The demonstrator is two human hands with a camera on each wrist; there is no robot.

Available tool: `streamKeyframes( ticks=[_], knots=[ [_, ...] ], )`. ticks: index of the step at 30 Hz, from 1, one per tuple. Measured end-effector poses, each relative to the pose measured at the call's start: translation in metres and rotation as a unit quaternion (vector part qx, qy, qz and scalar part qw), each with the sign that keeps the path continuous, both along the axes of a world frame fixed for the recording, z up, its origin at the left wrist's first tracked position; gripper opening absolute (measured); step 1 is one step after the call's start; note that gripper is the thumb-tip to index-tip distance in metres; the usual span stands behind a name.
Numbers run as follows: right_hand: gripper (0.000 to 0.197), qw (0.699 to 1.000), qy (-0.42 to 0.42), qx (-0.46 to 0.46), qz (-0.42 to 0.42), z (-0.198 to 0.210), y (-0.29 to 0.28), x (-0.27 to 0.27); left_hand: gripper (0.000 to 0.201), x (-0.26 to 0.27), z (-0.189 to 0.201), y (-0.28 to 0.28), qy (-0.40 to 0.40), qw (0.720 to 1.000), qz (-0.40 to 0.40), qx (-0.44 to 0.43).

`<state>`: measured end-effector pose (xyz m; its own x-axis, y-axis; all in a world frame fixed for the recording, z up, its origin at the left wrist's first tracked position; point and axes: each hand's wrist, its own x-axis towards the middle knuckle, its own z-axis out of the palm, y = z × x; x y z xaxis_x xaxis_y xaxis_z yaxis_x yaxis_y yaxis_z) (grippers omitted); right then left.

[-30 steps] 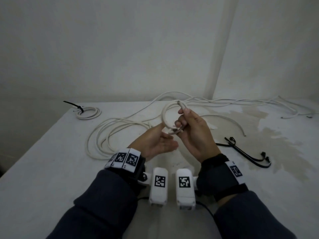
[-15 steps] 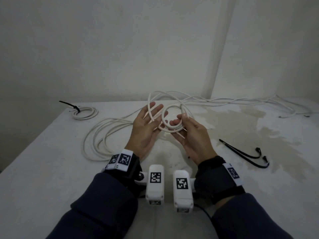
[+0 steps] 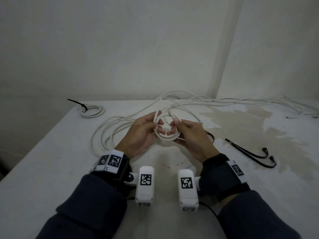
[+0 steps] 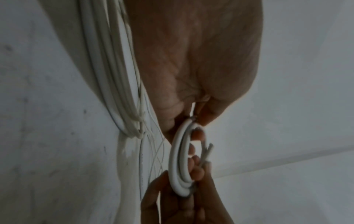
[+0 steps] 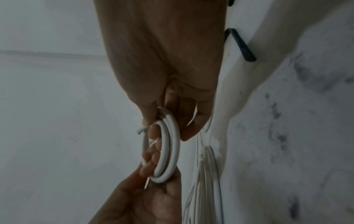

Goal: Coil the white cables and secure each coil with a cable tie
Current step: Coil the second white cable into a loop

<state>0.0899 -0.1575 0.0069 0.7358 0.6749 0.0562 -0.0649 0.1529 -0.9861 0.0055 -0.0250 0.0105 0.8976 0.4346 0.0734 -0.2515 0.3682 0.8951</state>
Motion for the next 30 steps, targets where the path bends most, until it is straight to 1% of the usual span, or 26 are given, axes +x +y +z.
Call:
streamKeyframes(
  ticks=[2,4,6,8,9,10,11,14,16,19,22,24,27,30],
  knots=[
    [0.025,0.999,-0.024,-0.011,0.025,0.001,0.005,-0.003,0.028,0.002,0.001,0.003,0.016,0.999,0.039,0.029],
    [0.025,0.997,-0.055,-0.012,0.047,0.003,0.011,-0.004,0.026,0.001,0.006,0.002,0.030,0.990,0.079,0.116],
    [0.025,0.994,-0.088,-0.007,0.061,0.007,0.017,-0.001,0.028,-0.002,0.017,0.000,0.044,0.963,0.117,0.238],
    [0.026,0.991,-0.115,-0.008,0.072,0.014,0.022,0.004,0.031,-0.003,0.030,0.001,0.057,0.924,0.140,0.351],
    [0.026,0.988,-0.132,-0.012,0.076,0.017,0.024,0.007,0.032,-0.002,0.036,0.003,0.067,0.908,0.144,0.388],
    [0.027,0.985,-0.153,-0.017,0.077,0.020,0.027,0.009,0.032,-0.001,0.042,0.006,0.077,0.899,0.141,0.407],
    [0.026,0.982,-0.173,-0.016,0.078,0.024,0.029,0.010,0.031,0.000,0.047,0.009,0.083,0.897,0.134,0.413],
    [0.026,0.975,-0.207,0.010,0.082,0.035,0.038,0.014,0.026,0.001,0.058,0.014,0.072,0.905,0.108,0.404],
    [0.028,0.980,-0.172,0.045,0.090,0.044,0.042,0.015,0.022,0.002,0.064,0.015,0.056,0.902,0.114,0.413],
    [0.040,0.982,-0.106,0.113,0.105,0.057,0.047,0.012,0.020,0.006,0.074,0.014,0.006,0.894,0.152,0.423],
    [0.039,0.977,-0.105,0.157,0.103,0.070,0.052,0.007,0.020,0.008,0.085,0.016,-0.048,0.897,0.170,0.405],
    [0.035,0.974,-0.112,0.172,0.099,0.077,0.055,0.006,0.023,0.007,0.090,0.017,-0.066,0.896,0.169,0.405],
    [0.033,0.970,-0.142,0.171,0.098,0.078,0.056,0.007,0.031,0.004,0.093,0.019,-0.067,0.898,0.149,0.409],
    [0.033,0.965,-0.192,0.149,0.098,0.076,0.054,0.010,0.047,0.001,0.092,0.021,-0.050,0.897,0.124,0.422]
  ],
)
